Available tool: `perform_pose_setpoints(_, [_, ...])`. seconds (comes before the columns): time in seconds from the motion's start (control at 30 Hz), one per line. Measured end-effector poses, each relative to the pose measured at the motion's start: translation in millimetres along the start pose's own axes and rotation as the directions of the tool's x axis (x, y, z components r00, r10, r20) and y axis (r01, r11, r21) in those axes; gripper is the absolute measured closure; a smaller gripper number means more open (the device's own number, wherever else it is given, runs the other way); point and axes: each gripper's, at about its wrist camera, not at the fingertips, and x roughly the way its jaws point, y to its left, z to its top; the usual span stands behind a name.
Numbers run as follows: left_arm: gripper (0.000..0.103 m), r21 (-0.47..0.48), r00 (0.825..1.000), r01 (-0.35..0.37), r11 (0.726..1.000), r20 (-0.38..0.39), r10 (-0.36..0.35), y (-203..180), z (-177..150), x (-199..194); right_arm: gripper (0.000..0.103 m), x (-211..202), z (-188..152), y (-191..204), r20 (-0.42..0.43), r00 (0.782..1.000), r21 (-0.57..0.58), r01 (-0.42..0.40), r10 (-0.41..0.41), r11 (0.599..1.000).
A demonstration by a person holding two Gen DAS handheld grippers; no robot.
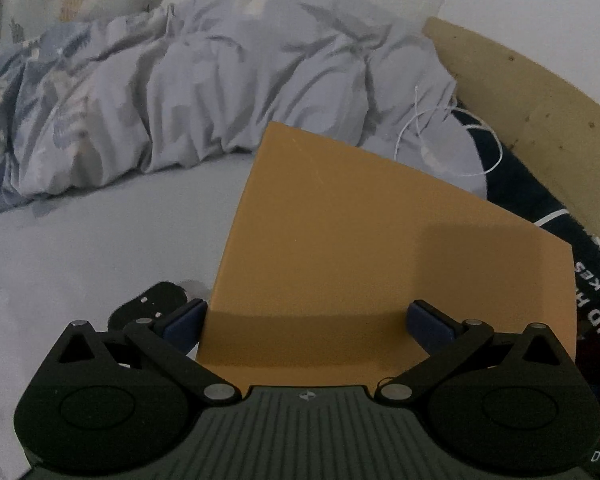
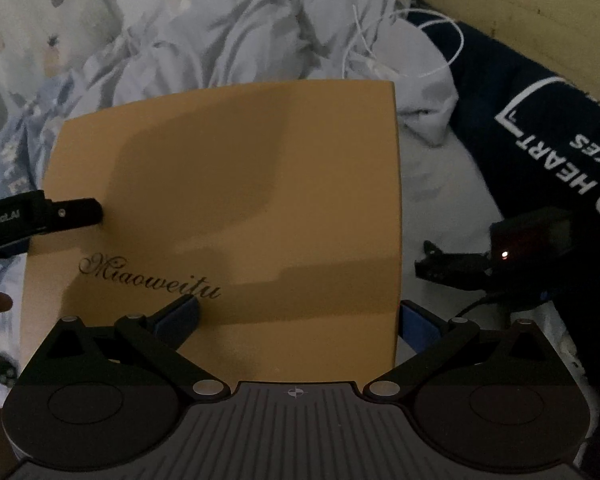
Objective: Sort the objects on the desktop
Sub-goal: 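Grasp the lid edge with the right gripper while the left gripper grasps it too, then lift the orange lid with both grippers and carry it toward the box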
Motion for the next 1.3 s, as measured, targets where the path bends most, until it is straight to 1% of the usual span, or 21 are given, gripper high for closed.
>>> perform_pose_setpoints(0.23, [0.000,-0.012,0.999,-0.010,1.000,0.031,0.011,-1.9,0.1,-39.5,0.000,-39.9,1.4,8.7,0.037,0.999,-0.013,-0.010,0.010,1.000])
perform_pose_setpoints(0.6, [0.000,-0.006,0.994,-0.010,1.000,0.113,0.011,-11.3,1.1,-110.5,0.000,-111.2,0.2,20.3,0.104,0.994,-0.043,-0.025,0.029,0.999])
perform_pose_setpoints(0.97, [0.000,-0.003,0.978,-0.022,1.000,0.207,0.022,-21.7,-3.7,-181.0,0.000,-185.5,-9.8,31.0,0.182,0.981,-0.072,-0.049,0.061,0.996])
perform_pose_setpoints(1.3, [0.000,-0.022,0.967,-0.024,0.999,0.255,0.029,-20.3,-18.6,-227.9,0.000,-237.8,-28.7,44.7,0.218,0.973,-0.111,-0.057,0.080,0.992])
